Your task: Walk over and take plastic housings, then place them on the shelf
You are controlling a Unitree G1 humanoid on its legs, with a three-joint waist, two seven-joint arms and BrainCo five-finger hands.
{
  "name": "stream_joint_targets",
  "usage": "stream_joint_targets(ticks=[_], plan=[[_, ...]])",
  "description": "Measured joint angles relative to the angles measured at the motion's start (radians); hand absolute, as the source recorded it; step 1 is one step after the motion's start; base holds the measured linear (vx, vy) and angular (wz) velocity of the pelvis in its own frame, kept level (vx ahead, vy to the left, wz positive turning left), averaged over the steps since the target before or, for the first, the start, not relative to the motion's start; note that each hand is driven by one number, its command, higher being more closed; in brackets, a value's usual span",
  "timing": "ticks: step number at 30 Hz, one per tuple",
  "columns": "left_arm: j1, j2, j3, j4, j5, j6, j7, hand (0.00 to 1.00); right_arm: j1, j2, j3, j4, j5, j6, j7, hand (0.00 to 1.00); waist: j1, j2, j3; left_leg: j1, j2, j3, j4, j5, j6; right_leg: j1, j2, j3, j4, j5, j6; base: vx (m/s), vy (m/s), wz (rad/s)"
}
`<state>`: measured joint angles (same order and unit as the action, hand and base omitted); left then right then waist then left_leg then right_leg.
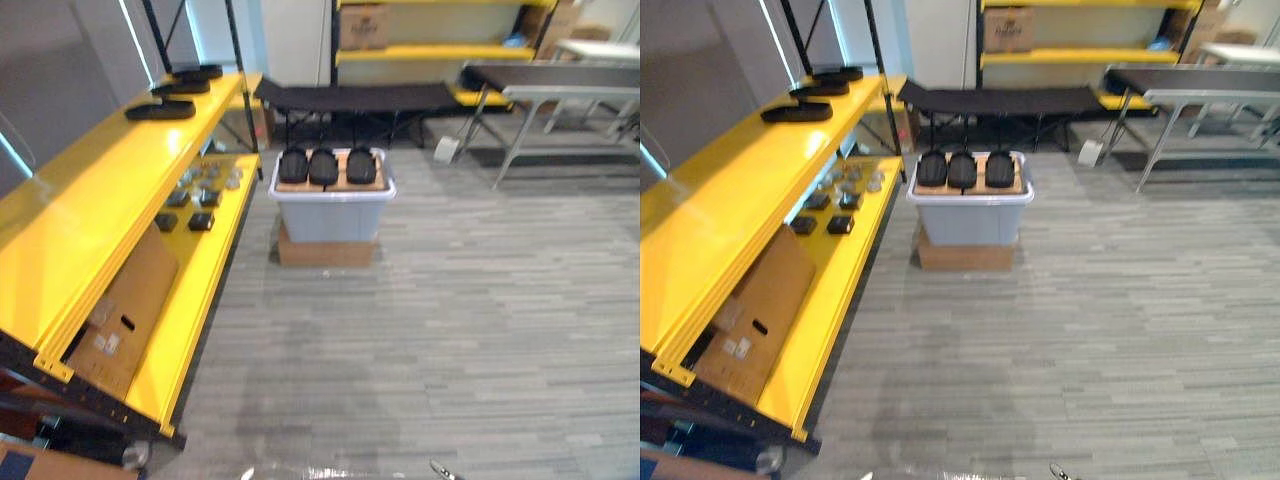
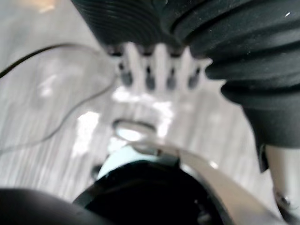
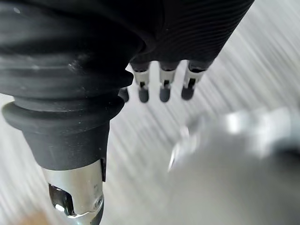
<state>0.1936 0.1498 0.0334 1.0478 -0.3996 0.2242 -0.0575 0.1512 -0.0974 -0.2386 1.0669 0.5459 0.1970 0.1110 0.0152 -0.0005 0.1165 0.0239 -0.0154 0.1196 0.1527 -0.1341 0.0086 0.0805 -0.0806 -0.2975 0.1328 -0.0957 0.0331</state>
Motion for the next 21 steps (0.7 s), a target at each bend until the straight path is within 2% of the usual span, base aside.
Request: stream_joint_targets(ticks=[2,9,13,15,21], plan=[[-0.002,-0.004,0.002,0.0,-0.038,-0.003,0.01,0.0,-0.007,0.003,-0.037,0.019,0.006,0.001,-0.003,0.0,0.002,0.004,0.013,0.036,-0.008,0.013,-0.065,0.031,-0.001,0.021,-0.004,-0.002,-0.035,0.015,0.009,0.02,0.014,0.01],[-0.008,-0.002,0.003,0.0,-0.037,-0.025,0.011,0.0,-0.01,0.016,-0.032,0.021,0.029,-0.023,-0.011,0.0,0.002,-0.006,0.029,0.133,-0.032,0.031,-0.209,0.088,0.011,0.074,-0.007,0.0,-0.095,0.035,0.034,0.09,0.04,-0.05],[-0.009,0.012,0.003,-0.006,-0.058,-0.024,-0.002,0.0,-0.019,0.025,-0.016,0.021,0.02,-0.03,-0.008,0.0,0.003,-0.021,0.047,0.169,-0.037,0.041,-0.232,0.089,0.01,0.106,-0.007,0.0,-0.118,0.043,0.046,0.08,0.031,-0.04],[-0.011,0.02,0.003,-0.006,-0.063,-0.025,0.005,0.0,-0.029,0.039,-0.015,0.02,-0.016,-0.058,-0.004,0.0,0.002,-0.034,0.056,0.171,-0.038,0.05,-0.232,0.089,0.008,0.105,-0.007,0.0,-0.127,0.048,0.052,0.03,0.01,-0.08],[-0.015,0.021,0.003,-0.006,-0.065,-0.025,0.013,0.0,-0.057,0.049,-0.015,0.016,-0.043,-0.092,-0.004,0.0,0.003,-0.035,0.067,0.186,-0.04,0.051,-0.234,0.089,0.008,0.123,-0.009,-0.001,-0.127,0.048,0.053,-0.03,0.0,-0.01]])
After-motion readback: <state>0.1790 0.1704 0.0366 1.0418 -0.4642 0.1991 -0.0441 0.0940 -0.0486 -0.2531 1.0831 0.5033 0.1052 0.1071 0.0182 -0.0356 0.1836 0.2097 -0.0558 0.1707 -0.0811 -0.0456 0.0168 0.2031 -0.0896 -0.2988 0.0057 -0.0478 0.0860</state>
